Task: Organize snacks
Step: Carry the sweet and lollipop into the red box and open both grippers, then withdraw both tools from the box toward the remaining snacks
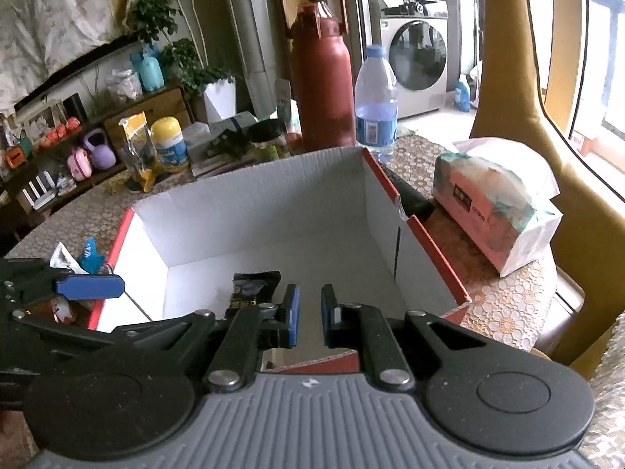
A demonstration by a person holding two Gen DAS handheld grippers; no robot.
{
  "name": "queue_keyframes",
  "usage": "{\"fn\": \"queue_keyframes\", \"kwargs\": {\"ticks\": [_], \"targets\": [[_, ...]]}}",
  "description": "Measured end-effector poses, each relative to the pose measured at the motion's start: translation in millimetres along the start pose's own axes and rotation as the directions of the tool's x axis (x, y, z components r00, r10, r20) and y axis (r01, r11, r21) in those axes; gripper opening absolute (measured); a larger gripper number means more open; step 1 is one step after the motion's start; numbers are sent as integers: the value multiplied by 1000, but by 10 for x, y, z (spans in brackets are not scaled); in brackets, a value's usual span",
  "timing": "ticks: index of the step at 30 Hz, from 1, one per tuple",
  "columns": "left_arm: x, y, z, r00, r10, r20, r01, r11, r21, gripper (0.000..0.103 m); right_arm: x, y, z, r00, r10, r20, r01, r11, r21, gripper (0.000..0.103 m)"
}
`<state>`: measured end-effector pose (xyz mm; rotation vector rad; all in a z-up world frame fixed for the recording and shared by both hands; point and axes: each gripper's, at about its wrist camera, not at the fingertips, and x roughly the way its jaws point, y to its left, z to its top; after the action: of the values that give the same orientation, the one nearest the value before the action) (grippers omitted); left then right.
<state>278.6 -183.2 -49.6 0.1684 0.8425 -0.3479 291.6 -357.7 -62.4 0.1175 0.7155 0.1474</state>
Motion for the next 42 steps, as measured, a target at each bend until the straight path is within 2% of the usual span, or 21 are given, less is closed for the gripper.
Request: {"fn": "queue_keyframes", "kwargs": {"ticks": [8,18,20,23,25,30,33,35,40,42], "targets": [[-377,84,-85,998,17,68,-16,1000,-9,82,-296,130,-23,999,9,44,-9,1000,-21,11],[-866,289,-243,989,28,147,-21,999,-46,88,-608,359,-92,995,59,81,-55,997,-52,12],[-959,335,-289,987,31,159,-22,998,-59,89,-661,423,-111,994,67,88,-63,996,-55,14],[-1095,402,-364,984,32,177,-20,997,-69,90,-752,546,-149,990,84,109,-77,994,-73,38],[-1195,446,-427,981,35,190,-22,997,-73,91,-817,624,-179,987,98,129,-87,993,-86,63],[-1433,593,-586,975,46,216,-29,996,-81,92,-901,829,-239,980,149,133,-135,985,-109,66],[-1590,707,-698,969,66,239,-44,994,-95,97,-929,956,-291,976,176,130,-162,980,-115,78],[-1693,788,-779,963,81,258,-56,993,-105,100,-941,1042,-331,971,202,125,-188,975,-118,79],[-1907,1010,-989,946,153,286,-120,984,-130,103,-955,1275,-418,959,258,116,-243,962,-127,90],[-1971,1103,-1067,938,188,290,-152,978,-143,103,-933,1371,-453,955,275,107,-260,956,-135,91]]}}
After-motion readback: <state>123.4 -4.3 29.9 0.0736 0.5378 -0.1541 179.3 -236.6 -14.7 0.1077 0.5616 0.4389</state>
